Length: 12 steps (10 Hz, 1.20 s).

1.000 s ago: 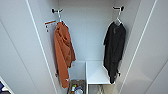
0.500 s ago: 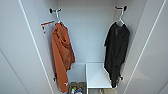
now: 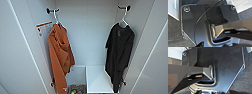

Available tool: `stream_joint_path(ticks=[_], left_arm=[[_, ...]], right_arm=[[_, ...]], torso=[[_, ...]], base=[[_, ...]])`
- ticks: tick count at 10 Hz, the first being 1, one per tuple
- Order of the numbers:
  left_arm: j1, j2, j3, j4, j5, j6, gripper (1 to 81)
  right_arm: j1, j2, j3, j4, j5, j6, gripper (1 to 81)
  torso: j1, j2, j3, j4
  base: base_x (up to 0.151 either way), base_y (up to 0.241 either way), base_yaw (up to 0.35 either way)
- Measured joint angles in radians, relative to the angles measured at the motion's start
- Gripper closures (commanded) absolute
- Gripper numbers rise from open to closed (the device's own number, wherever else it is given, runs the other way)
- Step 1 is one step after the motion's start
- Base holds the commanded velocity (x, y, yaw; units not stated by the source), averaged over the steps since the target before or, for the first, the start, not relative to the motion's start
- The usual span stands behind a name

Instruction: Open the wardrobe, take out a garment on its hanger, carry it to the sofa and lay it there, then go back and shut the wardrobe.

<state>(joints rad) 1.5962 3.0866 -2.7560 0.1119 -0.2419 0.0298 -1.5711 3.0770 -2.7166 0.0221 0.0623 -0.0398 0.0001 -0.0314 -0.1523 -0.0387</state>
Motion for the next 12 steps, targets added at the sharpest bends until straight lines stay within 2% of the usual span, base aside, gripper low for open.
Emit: stream_joint_path(ticks=[9, 12], left_arm=[[0.000, 0.000, 0.000, 0.000, 0.000, 0.000, 1.0], [-0.010, 0.000, 0.000, 0.000, -0.003, 0.000, 1.0]], right_arm=[[0.000, 0.000, -0.002, 0.000, 0.000, 0.000, 1.0], [0.008, 0.000, -0.002, 0.001, 0.001, 0.000, 1.0]], torso=[[0.000, 0.000, 0.000, 0.000], [0.002, 0.001, 0.000, 0.000]], base=[[0.126, 0.000, 0.000], [0.031, 0.000, 0.000]])
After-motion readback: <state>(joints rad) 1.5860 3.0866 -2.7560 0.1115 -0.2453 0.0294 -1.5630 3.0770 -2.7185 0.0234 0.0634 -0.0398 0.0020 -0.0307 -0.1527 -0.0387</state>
